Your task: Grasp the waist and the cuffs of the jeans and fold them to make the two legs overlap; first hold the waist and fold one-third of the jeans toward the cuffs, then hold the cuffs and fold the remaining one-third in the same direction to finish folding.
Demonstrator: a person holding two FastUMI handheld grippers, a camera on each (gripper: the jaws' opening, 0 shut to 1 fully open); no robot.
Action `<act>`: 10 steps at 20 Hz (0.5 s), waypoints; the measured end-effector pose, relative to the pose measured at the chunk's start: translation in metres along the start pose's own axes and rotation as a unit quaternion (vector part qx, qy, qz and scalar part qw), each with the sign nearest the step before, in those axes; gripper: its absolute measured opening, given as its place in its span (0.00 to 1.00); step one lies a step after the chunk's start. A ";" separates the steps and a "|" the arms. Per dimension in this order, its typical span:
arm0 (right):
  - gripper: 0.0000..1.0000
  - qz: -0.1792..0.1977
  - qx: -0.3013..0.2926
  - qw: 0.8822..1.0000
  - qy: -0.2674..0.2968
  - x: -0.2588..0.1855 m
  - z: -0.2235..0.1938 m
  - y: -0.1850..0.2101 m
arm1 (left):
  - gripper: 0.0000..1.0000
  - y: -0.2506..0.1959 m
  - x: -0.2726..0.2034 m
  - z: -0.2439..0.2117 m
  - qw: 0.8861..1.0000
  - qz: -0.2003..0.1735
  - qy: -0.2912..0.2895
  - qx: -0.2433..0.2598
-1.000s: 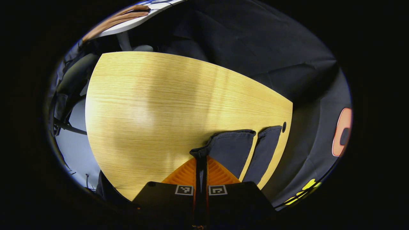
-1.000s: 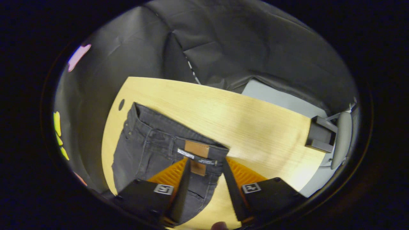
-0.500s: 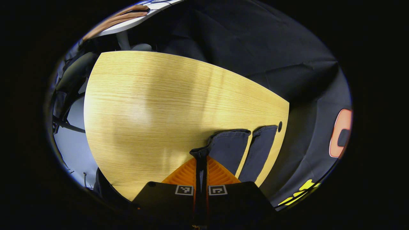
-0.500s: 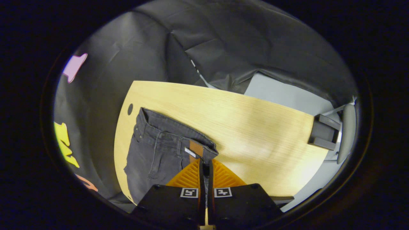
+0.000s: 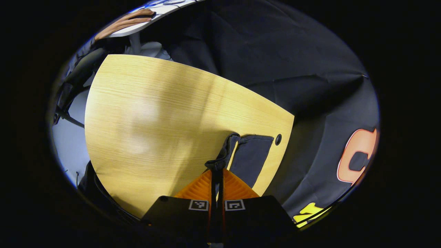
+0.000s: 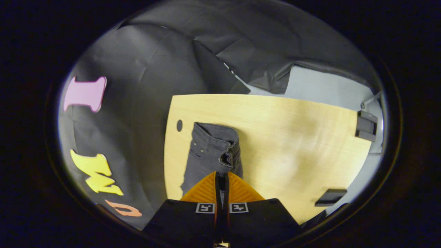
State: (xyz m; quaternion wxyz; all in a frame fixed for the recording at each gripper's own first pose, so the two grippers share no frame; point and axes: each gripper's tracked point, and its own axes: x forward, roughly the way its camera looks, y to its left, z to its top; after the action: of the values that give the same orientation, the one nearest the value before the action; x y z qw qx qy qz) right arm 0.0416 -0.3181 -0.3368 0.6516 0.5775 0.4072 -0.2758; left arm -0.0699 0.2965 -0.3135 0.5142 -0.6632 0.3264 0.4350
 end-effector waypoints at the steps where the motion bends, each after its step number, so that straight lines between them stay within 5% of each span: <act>1: 0.01 0.007 0.004 1.000 0.001 -0.001 0.003 0.011 | 0.03 -0.006 -0.002 -0.001 1.000 0.008 0.001 -0.009; 6: 0.01 0.037 0.044 0.998 0.011 0.009 0.016 0.066 | 0.04 -0.037 0.002 0.005 0.996 0.045 -0.013 -0.079; 10: 0.00 0.038 0.052 0.998 0.009 0.029 0.032 0.100 | 0.04 -0.085 0.024 0.006 0.996 0.043 -0.011 -0.073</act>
State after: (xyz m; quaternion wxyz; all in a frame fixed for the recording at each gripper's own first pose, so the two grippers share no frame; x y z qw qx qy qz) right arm 0.1460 -0.3277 -0.3082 0.6271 0.6278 0.3760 -0.2669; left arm 0.0127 0.3244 -0.3018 0.4487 -0.6794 0.3161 0.4870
